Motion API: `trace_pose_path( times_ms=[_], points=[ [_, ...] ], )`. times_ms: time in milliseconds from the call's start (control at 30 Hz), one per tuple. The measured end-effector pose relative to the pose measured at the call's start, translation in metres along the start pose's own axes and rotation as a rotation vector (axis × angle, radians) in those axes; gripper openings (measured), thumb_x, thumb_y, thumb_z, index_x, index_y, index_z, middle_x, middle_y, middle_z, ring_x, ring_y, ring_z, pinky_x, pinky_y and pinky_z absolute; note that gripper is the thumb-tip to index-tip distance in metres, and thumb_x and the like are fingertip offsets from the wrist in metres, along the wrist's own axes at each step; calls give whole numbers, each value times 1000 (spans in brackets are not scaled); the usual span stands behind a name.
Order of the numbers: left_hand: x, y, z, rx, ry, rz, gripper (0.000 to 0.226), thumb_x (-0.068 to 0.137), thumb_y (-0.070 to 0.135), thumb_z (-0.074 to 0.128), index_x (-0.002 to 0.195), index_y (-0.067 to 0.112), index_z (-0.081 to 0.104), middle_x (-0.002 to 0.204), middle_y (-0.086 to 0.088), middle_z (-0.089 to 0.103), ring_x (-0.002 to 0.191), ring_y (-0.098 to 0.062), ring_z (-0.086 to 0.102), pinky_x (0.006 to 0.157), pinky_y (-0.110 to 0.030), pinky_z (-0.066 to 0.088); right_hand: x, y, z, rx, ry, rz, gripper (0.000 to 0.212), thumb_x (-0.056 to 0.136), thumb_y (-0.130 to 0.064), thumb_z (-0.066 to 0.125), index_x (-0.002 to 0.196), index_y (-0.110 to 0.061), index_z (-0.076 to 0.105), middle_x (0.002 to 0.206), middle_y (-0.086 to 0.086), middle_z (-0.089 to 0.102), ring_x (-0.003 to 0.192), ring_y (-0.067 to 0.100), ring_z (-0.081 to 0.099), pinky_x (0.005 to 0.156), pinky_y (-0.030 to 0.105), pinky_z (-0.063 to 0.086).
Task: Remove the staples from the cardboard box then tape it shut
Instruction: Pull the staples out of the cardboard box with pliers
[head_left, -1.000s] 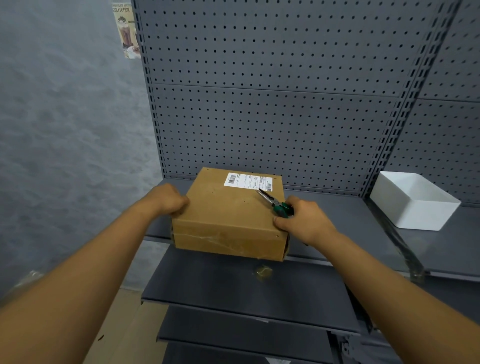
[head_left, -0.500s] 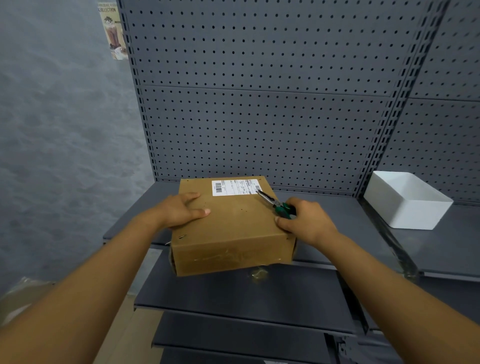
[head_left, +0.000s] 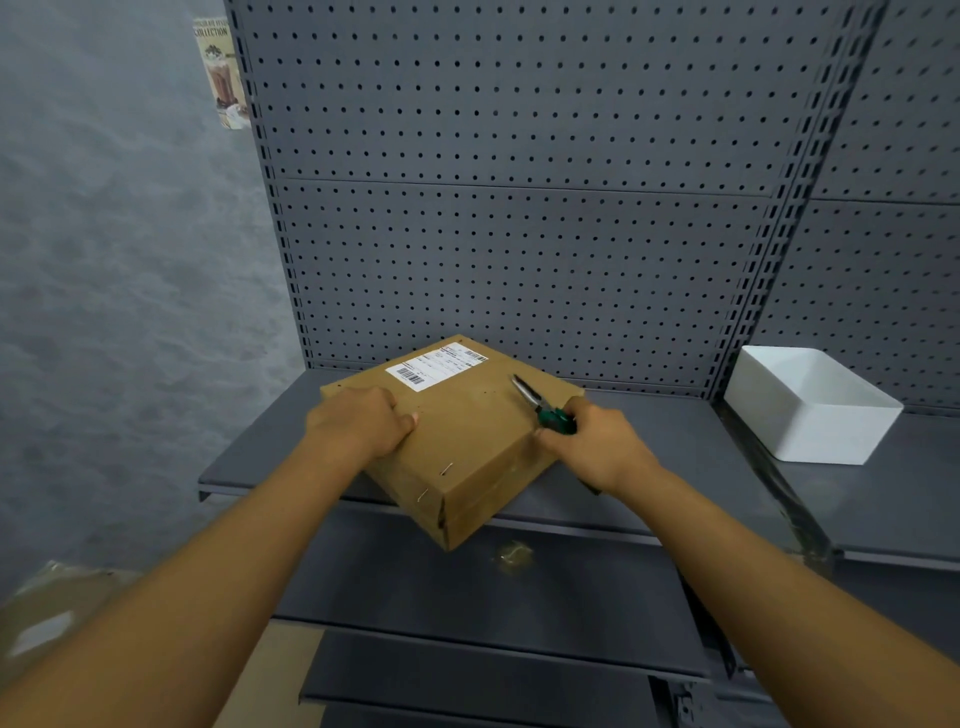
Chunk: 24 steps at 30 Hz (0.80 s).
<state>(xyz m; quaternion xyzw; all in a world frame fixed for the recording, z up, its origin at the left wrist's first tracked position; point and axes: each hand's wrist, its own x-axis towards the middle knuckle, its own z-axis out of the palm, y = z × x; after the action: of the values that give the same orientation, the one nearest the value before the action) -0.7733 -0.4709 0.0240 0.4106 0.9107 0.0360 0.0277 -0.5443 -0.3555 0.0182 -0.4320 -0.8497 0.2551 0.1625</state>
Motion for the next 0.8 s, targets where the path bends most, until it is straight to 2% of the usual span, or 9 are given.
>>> trace_pose_path(
  times_ms=[67,133,267,333,467,533,567,667,800],
  points=[
    [0,2,-6,153,28,36,57,90,65,37,131,28,52,139,-9,43,128,-30,39,99,-41,38,0,3,8,7,-56,-19,35,88,-42,59,99,-10,53,77,1,54,71,19,55,55,29,43],
    [6,0,-5,153,41,141,54,91,61,41,126,22,53,143,-10,36,131,-30,33,104,-43,34,2,3,15,-7,-83,-27,32,87,-43,60,98,-13,53,78,-1,53,77,21,56,62,32,45],
    [12,-5,2,-81,-90,229,46,95,52,41,121,14,46,123,-8,53,98,-19,50,85,-33,43,11,3,19,-24,-53,-35,31,87,-43,61,96,-15,52,78,-1,53,76,20,56,60,30,44],
    [13,-6,-8,-23,-105,277,49,91,57,45,121,19,49,127,-6,52,104,-18,49,88,-32,42,16,3,21,-23,-38,-25,30,86,-41,62,96,-13,54,79,1,55,75,20,57,60,30,46],
    [12,-27,-29,-60,-344,289,102,55,87,57,143,43,33,156,6,20,143,-21,20,116,-40,22,29,0,29,6,-22,-8,25,87,-35,61,93,-12,53,82,5,57,75,22,59,59,31,46],
    [9,-39,-24,-31,-304,347,122,31,100,46,141,52,28,156,6,16,144,-21,14,118,-44,18,34,-1,32,22,-26,-15,23,88,-34,60,93,-14,50,84,6,57,75,22,58,57,29,43],
    [9,-42,-18,-16,-246,370,121,31,102,42,141,52,28,155,4,20,143,-22,15,117,-45,20,37,-1,33,33,-31,-15,22,88,-33,59,93,-14,50,84,6,58,74,21,58,56,28,42],
    [8,-39,-6,63,-69,400,93,59,88,52,140,49,32,149,2,31,138,-23,25,113,-43,26,43,0,31,78,-37,14,22,86,-33,60,85,-12,54,80,7,60,67,17,57,51,27,41],
    [3,-24,1,166,55,389,92,59,92,40,138,46,36,140,-2,41,130,-25,36,107,-44,30,45,0,21,172,-43,27,25,86,-32,63,75,-13,52,69,1,54,60,11,51,47,23,36]
  ],
)
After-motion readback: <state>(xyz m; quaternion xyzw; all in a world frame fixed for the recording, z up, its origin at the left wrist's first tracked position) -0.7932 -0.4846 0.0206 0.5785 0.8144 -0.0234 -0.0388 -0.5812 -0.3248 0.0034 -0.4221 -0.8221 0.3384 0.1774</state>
